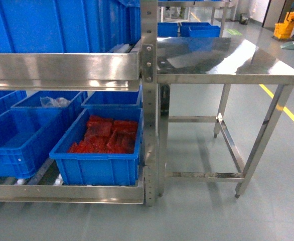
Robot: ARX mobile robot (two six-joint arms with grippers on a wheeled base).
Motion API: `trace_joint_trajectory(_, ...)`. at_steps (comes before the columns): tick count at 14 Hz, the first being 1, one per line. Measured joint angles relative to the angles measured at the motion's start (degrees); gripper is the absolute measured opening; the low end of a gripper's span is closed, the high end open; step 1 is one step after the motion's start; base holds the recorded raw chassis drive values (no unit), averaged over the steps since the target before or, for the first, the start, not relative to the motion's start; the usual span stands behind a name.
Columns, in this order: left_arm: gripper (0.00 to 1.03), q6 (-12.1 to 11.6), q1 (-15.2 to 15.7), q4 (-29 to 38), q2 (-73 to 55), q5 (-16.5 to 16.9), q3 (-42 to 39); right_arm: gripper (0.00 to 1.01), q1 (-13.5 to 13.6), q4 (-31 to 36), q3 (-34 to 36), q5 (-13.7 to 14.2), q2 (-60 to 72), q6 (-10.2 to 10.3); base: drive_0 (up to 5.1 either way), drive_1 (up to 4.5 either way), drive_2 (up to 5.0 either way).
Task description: Sort blue parts and orange caps into right shelf containers
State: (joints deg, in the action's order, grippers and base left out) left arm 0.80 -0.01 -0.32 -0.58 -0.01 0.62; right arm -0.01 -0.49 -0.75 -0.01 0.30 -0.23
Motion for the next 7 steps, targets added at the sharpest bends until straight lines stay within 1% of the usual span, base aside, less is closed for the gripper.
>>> trace_joint_trajectory(7, 0.43, 0.0, 0.0, -0.04, 0.0, -0.02, 0.0, 0.44, 0.0, 0.31, 0.0, 0.0, 0.0, 0.02, -5.0, 2.4, 2.4)
